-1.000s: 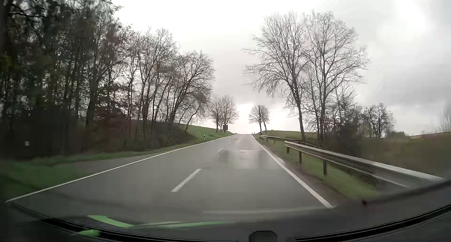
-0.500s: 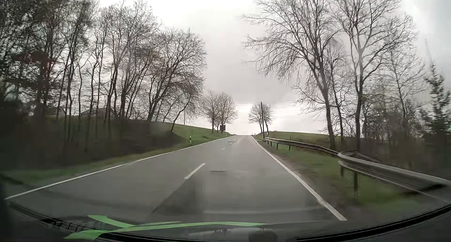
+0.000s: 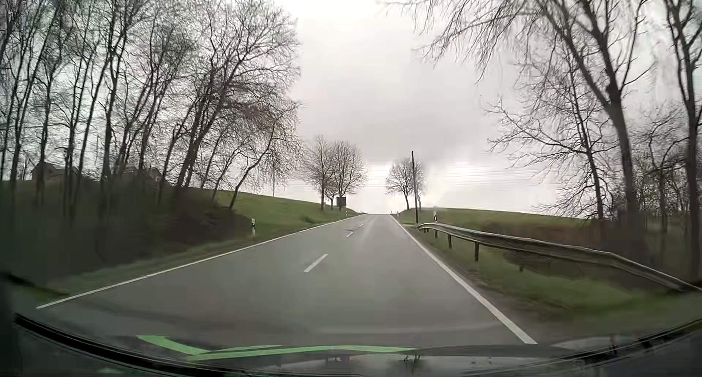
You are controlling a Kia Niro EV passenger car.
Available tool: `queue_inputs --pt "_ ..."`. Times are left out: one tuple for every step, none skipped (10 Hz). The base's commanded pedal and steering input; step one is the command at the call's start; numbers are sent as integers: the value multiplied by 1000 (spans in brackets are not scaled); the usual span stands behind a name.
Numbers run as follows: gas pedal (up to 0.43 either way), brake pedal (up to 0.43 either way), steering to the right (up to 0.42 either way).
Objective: Follow the waypoints while adhering to traffic rules and regulations
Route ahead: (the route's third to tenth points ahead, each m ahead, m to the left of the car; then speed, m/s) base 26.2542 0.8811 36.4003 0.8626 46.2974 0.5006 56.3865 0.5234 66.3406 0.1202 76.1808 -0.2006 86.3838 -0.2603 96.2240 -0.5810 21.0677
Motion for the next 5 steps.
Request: queue_inputs --pt "268 0 1" --pt "260 0 1" --pt "260 0 1" --pt "260 0 1" --pt "268 0 0"
